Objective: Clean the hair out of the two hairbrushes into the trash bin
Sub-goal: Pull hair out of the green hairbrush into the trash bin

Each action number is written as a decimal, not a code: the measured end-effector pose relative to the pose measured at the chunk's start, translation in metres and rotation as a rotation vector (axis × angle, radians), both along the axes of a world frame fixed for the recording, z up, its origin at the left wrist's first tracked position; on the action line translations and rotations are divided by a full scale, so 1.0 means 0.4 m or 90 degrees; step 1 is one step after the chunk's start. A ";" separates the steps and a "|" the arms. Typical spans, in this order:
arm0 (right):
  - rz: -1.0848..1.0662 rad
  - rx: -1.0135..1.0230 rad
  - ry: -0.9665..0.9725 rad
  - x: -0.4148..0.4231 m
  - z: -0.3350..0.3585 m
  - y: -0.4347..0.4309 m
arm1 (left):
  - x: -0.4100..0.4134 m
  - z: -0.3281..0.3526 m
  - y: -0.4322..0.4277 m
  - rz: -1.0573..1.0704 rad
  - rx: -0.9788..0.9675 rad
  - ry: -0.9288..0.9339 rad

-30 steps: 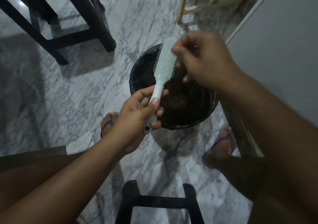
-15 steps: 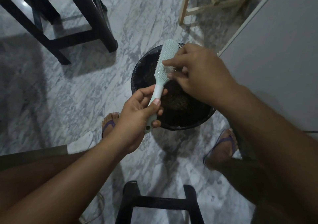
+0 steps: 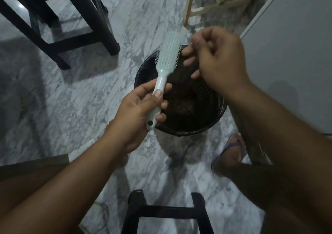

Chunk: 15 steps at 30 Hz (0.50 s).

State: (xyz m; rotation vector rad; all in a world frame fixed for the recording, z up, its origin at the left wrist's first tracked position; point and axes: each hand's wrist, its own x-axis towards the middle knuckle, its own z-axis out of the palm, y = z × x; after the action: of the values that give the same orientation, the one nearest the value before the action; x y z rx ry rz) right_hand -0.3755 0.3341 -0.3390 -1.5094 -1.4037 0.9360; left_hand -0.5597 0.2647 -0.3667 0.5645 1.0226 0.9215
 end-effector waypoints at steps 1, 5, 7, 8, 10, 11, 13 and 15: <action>-0.005 -0.005 0.002 0.013 0.009 0.008 | -0.002 0.001 0.001 -0.006 -0.011 -0.012; 0.151 0.068 -0.205 0.061 0.002 0.026 | -0.011 0.006 -0.005 -0.087 -0.037 0.005; 0.271 0.073 -0.328 0.063 -0.018 0.019 | -0.012 0.006 -0.008 -0.113 -0.039 0.010; 0.314 0.066 -0.367 0.060 -0.032 0.015 | -0.011 0.007 -0.008 -0.113 -0.044 -0.005; 0.320 0.101 -0.385 0.055 -0.045 0.016 | -0.008 0.007 -0.007 -0.098 -0.056 -0.030; 0.302 0.131 -0.373 0.054 -0.044 0.018 | -0.007 0.006 -0.007 -0.089 -0.060 -0.033; 0.278 0.184 -0.362 0.056 -0.039 0.023 | -0.005 0.002 -0.009 -0.082 -0.060 -0.028; 0.277 0.213 -0.367 0.055 -0.037 0.022 | -0.003 -0.002 -0.012 -0.088 -0.049 -0.008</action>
State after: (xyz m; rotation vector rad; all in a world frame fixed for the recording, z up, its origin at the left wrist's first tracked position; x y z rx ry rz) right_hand -0.3535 0.3430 -0.3539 -1.2860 -2.2440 0.4729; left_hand -0.5611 0.2600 -0.3675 0.5578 0.9909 0.7599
